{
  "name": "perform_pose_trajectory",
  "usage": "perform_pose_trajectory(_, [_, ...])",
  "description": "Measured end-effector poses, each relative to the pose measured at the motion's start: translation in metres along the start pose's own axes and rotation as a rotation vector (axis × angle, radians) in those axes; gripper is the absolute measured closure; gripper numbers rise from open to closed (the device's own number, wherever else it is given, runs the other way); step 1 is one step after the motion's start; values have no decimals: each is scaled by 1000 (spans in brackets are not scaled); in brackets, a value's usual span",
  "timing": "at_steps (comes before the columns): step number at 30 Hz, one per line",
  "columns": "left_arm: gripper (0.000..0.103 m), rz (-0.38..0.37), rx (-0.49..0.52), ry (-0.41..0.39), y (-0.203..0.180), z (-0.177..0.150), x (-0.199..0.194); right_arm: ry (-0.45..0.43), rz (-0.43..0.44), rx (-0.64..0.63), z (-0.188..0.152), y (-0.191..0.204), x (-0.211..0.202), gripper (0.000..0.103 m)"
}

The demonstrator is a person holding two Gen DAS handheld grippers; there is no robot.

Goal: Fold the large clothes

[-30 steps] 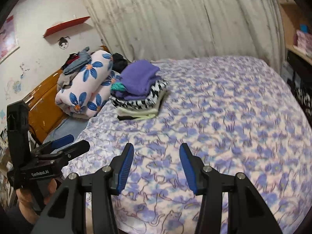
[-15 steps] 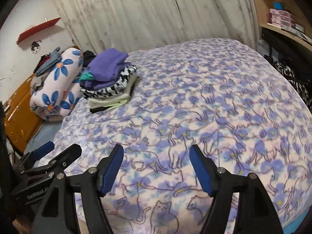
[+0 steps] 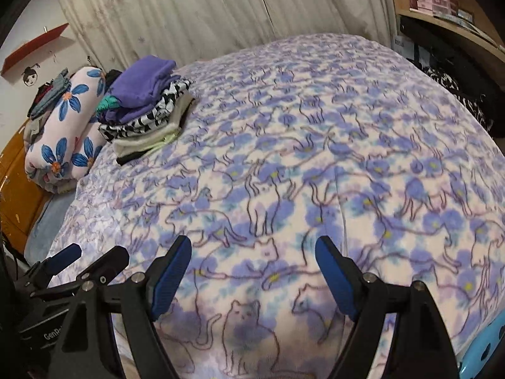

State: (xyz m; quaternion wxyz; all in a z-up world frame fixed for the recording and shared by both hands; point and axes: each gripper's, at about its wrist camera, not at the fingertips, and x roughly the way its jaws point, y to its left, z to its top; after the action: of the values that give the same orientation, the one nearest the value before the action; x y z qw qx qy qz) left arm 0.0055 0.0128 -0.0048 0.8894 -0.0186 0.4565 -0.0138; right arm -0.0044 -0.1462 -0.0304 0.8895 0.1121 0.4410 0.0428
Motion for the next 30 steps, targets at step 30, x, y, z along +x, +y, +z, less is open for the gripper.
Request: perform_pose_trajectory(30, [1, 19, -33, 57, 10, -13, 10, 26, 28, -19, -14, 14, 4, 22])
